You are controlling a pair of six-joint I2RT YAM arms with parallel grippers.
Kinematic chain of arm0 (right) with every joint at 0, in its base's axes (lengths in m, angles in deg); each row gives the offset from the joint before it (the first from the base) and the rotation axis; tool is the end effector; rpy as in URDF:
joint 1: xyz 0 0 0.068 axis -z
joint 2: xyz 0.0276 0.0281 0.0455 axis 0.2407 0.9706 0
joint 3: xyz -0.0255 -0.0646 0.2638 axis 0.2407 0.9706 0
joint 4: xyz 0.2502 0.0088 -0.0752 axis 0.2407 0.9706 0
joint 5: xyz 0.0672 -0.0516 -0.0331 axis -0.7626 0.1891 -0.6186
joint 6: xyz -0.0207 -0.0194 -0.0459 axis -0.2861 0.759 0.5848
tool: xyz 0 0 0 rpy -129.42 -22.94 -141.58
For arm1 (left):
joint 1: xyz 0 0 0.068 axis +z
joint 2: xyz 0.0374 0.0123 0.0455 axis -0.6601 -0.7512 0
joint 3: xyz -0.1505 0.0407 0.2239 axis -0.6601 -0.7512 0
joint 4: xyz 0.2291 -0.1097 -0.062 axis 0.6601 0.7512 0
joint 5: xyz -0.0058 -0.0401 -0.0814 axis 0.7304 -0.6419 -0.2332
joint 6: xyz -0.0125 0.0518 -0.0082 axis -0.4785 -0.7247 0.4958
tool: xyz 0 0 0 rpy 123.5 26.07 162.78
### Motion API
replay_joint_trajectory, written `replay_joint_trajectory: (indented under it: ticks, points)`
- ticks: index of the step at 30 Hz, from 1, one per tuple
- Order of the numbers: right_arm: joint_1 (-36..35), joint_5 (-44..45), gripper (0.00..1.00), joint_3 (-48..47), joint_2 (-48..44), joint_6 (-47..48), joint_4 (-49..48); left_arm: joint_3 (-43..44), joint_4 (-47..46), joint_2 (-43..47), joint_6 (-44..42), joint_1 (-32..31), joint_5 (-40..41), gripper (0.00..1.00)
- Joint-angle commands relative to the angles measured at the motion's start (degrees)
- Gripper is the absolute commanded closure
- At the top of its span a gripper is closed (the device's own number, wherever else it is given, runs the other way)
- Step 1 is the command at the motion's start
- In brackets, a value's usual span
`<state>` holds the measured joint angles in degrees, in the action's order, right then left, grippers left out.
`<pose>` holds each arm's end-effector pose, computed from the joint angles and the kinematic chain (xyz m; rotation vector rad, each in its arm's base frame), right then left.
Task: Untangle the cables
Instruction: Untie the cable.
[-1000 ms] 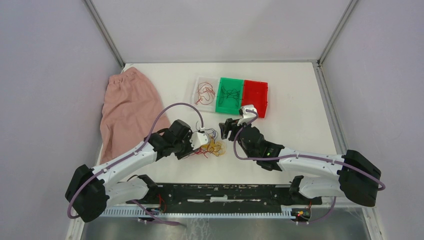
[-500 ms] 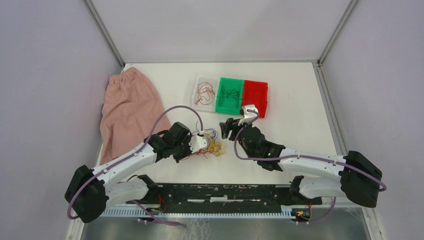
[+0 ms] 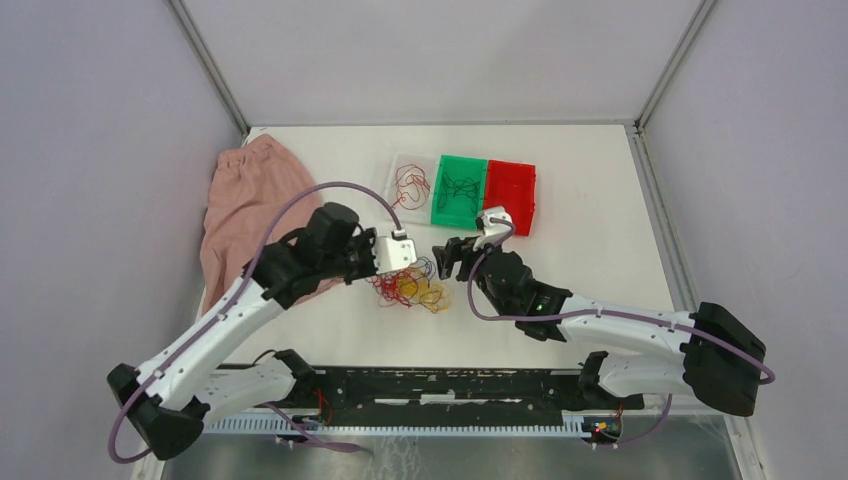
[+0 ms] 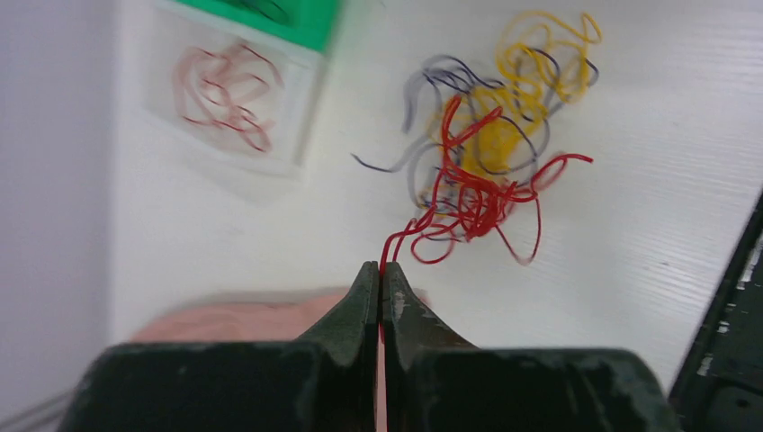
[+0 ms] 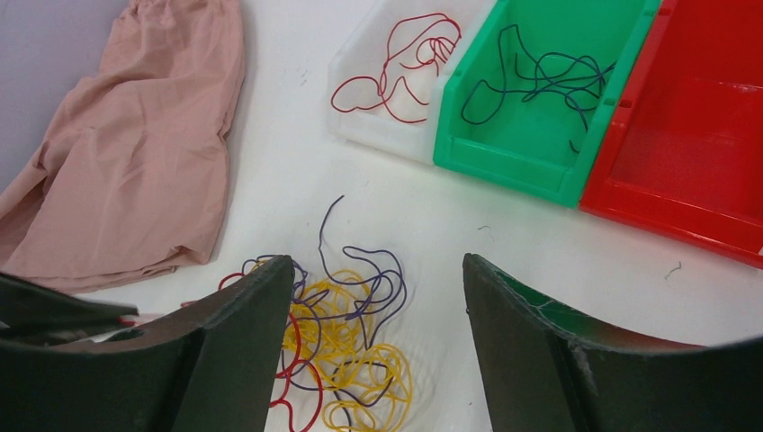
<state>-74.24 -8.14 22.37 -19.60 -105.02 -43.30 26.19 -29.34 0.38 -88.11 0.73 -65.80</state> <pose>0.1467 0.2172 0.2520 -0.0886 1.7687 0.5914 0.1484 -0.1323 0.3096 1.6233 1.7648 -0.1226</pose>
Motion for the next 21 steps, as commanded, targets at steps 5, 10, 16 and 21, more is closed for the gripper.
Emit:
replay_joint_trajectory:
  ticks: [5,10,16,21]
  points:
    - [0.18,-16.32,0.17,-8.31,-1.98,5.02,-5.42,10.24,-1.75,7.67,-22.77,0.24,-2.81,0.97]
    - [0.12,-25.96,0.15,-12.44,-3.17,5.71,-4.17,8.81,-13.00,10.76,-27.97,0.26,-2.97,0.97]
    - [0.19,-31.16,0.15,-15.32,-3.80,5.88,-2.57,6.97,-23.26,14.00,-34.51,0.24,-7.11,0.97]
    - [0.19,-33.71,0.15,-16.59,-3.18,6.05,-2.29,6.41,-31.92,15.15,-35.72,0.24,-8.67,0.97]
